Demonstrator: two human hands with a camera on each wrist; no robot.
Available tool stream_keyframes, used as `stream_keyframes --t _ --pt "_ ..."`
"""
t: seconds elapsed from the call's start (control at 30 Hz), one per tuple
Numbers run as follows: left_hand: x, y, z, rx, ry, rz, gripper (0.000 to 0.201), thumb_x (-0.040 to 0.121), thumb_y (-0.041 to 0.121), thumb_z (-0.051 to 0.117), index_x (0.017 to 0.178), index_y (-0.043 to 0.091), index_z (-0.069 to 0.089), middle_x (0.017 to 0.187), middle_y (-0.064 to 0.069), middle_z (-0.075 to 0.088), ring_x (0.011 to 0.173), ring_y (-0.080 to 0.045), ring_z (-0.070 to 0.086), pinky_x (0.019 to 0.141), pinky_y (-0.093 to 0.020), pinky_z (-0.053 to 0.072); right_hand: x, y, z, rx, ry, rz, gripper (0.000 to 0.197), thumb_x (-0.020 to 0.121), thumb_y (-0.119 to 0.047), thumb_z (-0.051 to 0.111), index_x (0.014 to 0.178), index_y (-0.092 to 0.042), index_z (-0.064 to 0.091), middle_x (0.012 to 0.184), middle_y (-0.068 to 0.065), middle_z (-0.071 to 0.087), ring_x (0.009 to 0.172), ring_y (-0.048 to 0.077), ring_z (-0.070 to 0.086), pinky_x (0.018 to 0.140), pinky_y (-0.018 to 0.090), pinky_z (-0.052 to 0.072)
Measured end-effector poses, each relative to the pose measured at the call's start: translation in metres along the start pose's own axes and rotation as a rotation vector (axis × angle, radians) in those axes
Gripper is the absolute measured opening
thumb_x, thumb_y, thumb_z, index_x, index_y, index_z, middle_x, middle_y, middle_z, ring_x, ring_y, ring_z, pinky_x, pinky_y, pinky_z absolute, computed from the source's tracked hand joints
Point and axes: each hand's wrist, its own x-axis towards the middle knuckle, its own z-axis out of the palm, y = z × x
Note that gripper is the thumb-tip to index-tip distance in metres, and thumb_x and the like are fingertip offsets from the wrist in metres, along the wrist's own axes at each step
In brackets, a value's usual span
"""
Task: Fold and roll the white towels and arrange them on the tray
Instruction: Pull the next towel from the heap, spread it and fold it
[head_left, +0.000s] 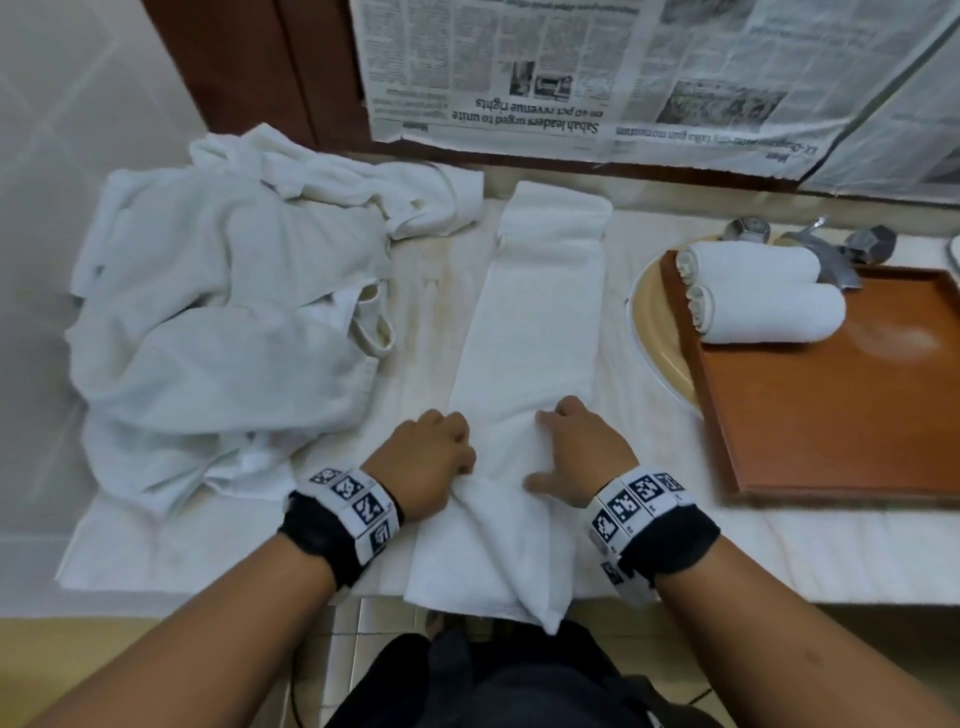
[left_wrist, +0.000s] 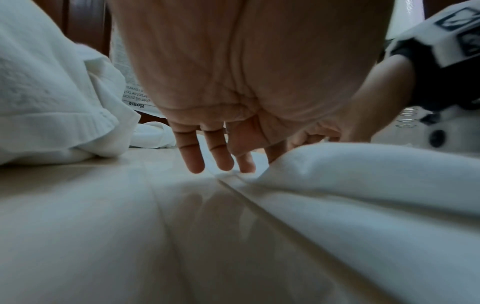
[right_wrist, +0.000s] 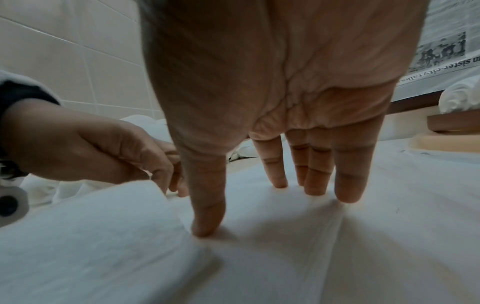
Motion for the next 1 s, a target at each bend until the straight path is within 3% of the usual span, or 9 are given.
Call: stream_keyframes --t 0.13,0.27,0.37,0.5,0.67,0.73,0.83,0.9,1.0 --pt "-0.024 0.005 0.019 -0.051 0.102 -0.010 0.037 0.072 -0.002 0.055 0.100 0.019 0.067 0.119 -0.001 0.054 0.097 -0.026 0.050 0.069 -0.033 0.036 -0.005 -0.002 0.007 -0.054 0.002 -0.014 0.102 0.077 -0.062 0.071 0.154 -0.015 0.023 0.152 0.002 0.023 0.133 0.023 0.038 0.105 0.038 0.044" --pt "-0.049 0.014 0.041 -0.052 0.169 0.000 0.034 0.062 -0.001 0.071 0.083 0.026 0.068 0.129 -0.004 0.059 0.098 -0.028 0.060 0.066 -0.037 0.052 -0.005 0.003 0.005 -0.057 -0.007 -0.033 0.103 0.079 -0.062 0.070 0.155 -0.016 0.019 0.156 0.001 0.019 0.137 0.022 0.036 0.106 0.039 0.043" --pt "-0.062 0.024 0.053 -0.090 0.169 0.014 0.039 0.056 0.000 0.077 0.078 0.028 0.060 0.137 -0.010 0.057 0.105 -0.031 0.062 0.069 -0.037 0.056 -0.008 0.010 0.010 -0.008 -0.043 -0.056 0.107 0.081 -0.058 0.070 0.158 -0.017 0.008 0.164 0.000 0.003 0.145 0.022 0.029 0.113 0.039 0.036" --pt "-0.074 0.040 0.059 -0.182 0.123 0.079 0.040 0.074 0.003 0.065 0.107 0.024 0.058 0.154 -0.010 0.038 0.130 -0.036 0.049 0.096 -0.043 0.050 -0.031 0.024 0.033 -0.011 -0.006 -0.139 0.092 0.092 -0.049 0.061 0.159 -0.024 0.003 0.166 0.006 -0.007 0.153 0.023 0.005 0.124 0.042 0.008" --pt "-0.078 0.050 0.069 -0.160 0.087 0.075 0.062 0.075 0.008 0.059 0.134 0.018 0.045 0.163 -0.006 0.014 0.147 -0.028 0.025 0.115 -0.042 0.034 -0.085 0.049 0.075 0.118 0.199 -0.266 0.063 0.093 -0.044 0.057 0.149 -0.022 0.037 0.158 0.007 0.025 0.142 0.027 0.032 0.118 0.035 0.025" --pt "-0.079 0.050 0.076 -0.070 0.058 0.066 0.085 0.072 0.012 0.064 0.148 0.015 0.027 0.165 -0.007 0.004 0.150 -0.028 0.017 0.119 -0.041 0.027 -0.100 0.065 0.091 0.108 0.187 -0.278 0.079 0.089 -0.058 0.058 0.154 -0.025 0.027 0.163 0.005 0.013 0.149 0.024 0.018 0.122 0.036 0.018" --pt "-0.078 0.055 0.085 0.110 -0.011 -0.002 0.116 0.065 0.007 0.074 0.155 0.023 0.004 0.165 -0.007 -0.009 0.151 -0.028 0.007 0.120 -0.038 0.023 -0.114 0.082 0.113 -0.081 0.044 -0.320 0.118 0.077 -0.071 0.064 0.156 -0.031 -0.013 0.161 -0.002 -0.031 0.149 0.019 -0.025 0.122 0.043 -0.008" --pt "-0.075 0.061 0.087 0.129 0.048 -0.005 0.122 0.052 -0.007 0.077 0.153 0.023 0.016 0.164 -0.011 0.010 0.147 -0.033 0.025 0.111 -0.042 0.038 -0.116 0.087 0.123 -0.193 0.074 -0.324 0.124 0.079 -0.046 0.075 0.153 -0.033 -0.024 0.156 0.000 -0.039 0.146 0.021 -0.029 0.119 0.046 -0.011" --pt "-0.071 0.065 0.090 0.102 0.155 -0.002 0.112 0.042 -0.010 0.080 0.143 0.017 0.041 0.152 -0.018 0.039 0.131 -0.041 0.048 0.098 -0.047 0.050 -0.110 0.087 0.130 -0.122 0.249 -0.319 0.100 0.084 -0.006 0.065 0.158 -0.034 0.003 0.167 0.006 -0.007 0.153 0.028 0.000 0.122 0.048 0.006"
